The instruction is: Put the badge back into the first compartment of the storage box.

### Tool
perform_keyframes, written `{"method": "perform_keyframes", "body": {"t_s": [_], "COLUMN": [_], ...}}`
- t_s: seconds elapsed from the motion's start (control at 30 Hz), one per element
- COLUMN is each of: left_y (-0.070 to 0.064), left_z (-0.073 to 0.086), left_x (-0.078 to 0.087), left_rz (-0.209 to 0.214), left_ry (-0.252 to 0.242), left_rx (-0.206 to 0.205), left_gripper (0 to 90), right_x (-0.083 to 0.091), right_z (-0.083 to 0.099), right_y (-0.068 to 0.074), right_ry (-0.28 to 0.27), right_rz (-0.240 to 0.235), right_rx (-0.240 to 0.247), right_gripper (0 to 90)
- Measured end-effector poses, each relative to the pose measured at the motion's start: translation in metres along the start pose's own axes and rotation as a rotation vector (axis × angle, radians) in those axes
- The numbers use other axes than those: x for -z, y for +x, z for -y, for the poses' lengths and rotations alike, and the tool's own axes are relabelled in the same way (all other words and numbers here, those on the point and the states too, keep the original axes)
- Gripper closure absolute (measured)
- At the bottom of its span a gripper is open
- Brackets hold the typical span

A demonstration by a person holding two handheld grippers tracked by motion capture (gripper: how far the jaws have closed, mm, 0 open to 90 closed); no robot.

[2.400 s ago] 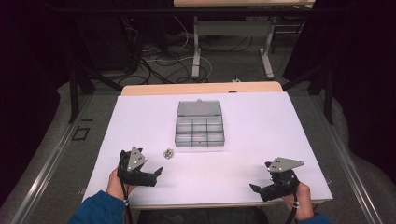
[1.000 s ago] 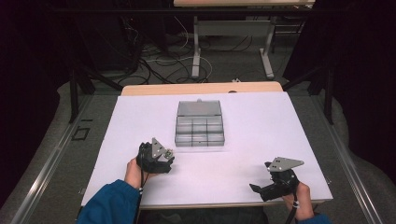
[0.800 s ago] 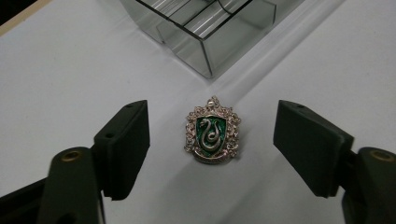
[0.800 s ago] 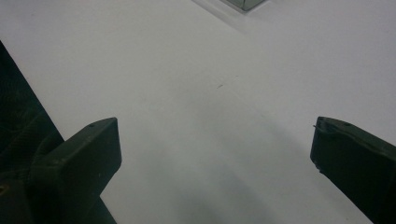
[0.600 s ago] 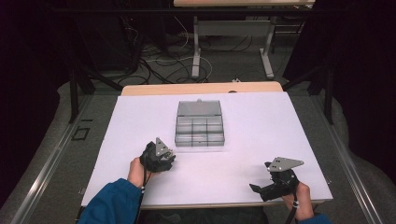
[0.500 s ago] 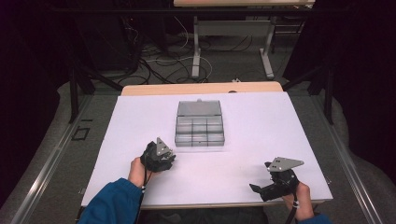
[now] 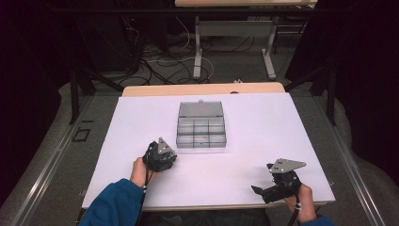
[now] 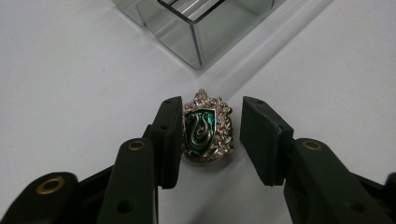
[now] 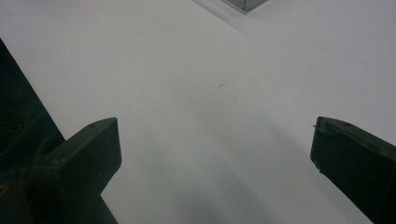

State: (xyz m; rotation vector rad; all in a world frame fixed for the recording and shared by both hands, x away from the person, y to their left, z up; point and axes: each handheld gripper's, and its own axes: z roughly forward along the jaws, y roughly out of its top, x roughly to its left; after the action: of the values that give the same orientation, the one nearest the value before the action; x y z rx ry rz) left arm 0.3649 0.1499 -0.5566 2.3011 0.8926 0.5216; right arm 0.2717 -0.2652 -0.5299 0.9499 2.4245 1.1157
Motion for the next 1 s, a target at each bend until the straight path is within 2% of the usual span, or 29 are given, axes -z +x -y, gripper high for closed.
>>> {"method": "perform_keyframes", "body": {"t_s": [0.27,0.5,0.6,0.7,0.73,0.77,0.8,0.83,0.87,1.0], "left_y": [0.0011,0.0004,-0.0001,-0.0002,0.0002,0.0003,0.0007,0.0005,0.0018,0.0018], "left_z": [-0.0003,-0.0012,-0.0006,-0.0004,-0.0006,-0.0005,-0.0011,-0.001,-0.0015,-0.0013], "left_x": [-0.0007,0.0004,0.0013,0.0012,0.0016,0.0017,0.0034,0.0039,0.0057,0.0064], "left_rz": [-0.004,-0.011,-0.025,-0.024,-0.022,-0.028,-0.026,-0.035,-0.044,-0.053], "left_ry": [-0.003,0.008,-0.029,-0.028,-0.024,-0.03,-0.022,-0.035,-0.044,-0.046], "left_rx": [-0.005,-0.031,-0.023,-0.023,-0.025,-0.028,-0.031,-0.031,-0.031,-0.03], "left_gripper": [66.4,68.2,72.8,72.7,73.0,73.0,74.4,74.4,78.2,79.7], "right_x": [0.0,0.0003,0.0004,0.0011,0.0,0.0,0.0008,0.0008,0.0003,0.0006], "right_z": [0.0,-0.0001,-0.0003,-0.0006,0.0,0.0,-0.0004,-0.0004,-0.0002,-0.0006], "right_y": [0.0003,0.0002,0.0003,0.0005,0.0001,0.0001,-0.0005,-0.0005,0.0003,0.0], "right_ry": [0.001,0.002,0.012,0.022,0.0,0.0,0.013,0.013,0.012,0.023], "right_rz": [0.002,0.001,-0.003,-0.002,0.0,0.0,-0.004,-0.004,-0.003,-0.007], "right_rx": [0.0,0.004,0.0,0.001,0.007,0.007,0.011,0.011,0.004,0.01], "right_gripper": [1.5,1.5,1.5,1.5,1.5,1.5,1.5,1.5,1.5,1.5]}}
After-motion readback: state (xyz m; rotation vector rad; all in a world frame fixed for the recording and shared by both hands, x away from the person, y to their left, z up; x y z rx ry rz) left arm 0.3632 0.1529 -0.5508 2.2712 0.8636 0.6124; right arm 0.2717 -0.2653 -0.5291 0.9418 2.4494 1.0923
